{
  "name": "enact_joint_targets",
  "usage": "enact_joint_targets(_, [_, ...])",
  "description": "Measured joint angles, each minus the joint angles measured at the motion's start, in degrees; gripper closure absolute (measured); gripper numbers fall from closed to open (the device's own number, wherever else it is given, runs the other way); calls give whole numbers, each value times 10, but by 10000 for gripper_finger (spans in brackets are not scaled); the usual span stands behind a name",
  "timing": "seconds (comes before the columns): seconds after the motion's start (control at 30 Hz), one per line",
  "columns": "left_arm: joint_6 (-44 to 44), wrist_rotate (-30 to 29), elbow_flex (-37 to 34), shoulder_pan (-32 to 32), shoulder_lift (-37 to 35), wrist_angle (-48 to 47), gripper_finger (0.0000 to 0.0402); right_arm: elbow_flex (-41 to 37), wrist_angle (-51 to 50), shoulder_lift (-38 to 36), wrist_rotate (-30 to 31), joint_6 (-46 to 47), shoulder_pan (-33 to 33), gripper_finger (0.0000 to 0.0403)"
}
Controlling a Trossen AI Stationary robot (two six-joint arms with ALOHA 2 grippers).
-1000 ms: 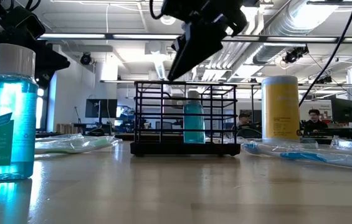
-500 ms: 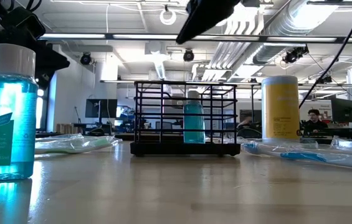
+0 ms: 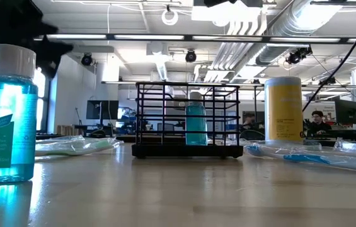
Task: Pick & Place toothbrushing station
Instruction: Put the mouthwash bottle into the wire organizer
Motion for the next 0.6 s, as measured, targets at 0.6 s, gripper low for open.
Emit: enact_joint_targets(0.6, [76, 87, 252, -94, 414, 15, 192, 0, -81, 0, -7, 174, 42, 294])
